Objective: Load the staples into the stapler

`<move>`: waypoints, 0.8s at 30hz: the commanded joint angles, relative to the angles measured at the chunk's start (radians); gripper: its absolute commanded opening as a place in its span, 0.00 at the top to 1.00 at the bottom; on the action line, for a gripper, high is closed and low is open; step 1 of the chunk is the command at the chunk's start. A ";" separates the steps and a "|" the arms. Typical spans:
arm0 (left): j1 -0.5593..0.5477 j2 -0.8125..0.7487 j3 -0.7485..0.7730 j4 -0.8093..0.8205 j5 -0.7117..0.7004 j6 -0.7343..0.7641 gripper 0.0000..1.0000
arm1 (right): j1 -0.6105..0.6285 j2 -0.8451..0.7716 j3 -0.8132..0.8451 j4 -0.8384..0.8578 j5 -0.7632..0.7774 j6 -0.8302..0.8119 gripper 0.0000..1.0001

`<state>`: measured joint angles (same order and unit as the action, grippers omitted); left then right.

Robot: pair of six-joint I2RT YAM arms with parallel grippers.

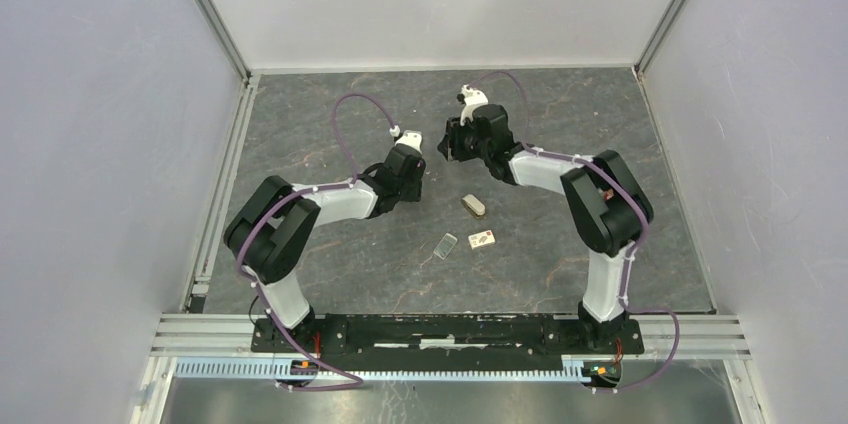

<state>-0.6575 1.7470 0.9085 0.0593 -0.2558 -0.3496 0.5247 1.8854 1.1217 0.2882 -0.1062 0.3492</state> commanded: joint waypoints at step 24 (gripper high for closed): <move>0.007 0.014 -0.020 0.093 -0.027 0.087 0.65 | -0.024 0.348 0.314 0.068 -0.399 0.038 0.54</move>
<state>-0.6559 1.7542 0.8936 0.1108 -0.2584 -0.3367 0.5018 2.2307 1.4109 0.2821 -0.4145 0.3820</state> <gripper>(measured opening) 0.352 0.459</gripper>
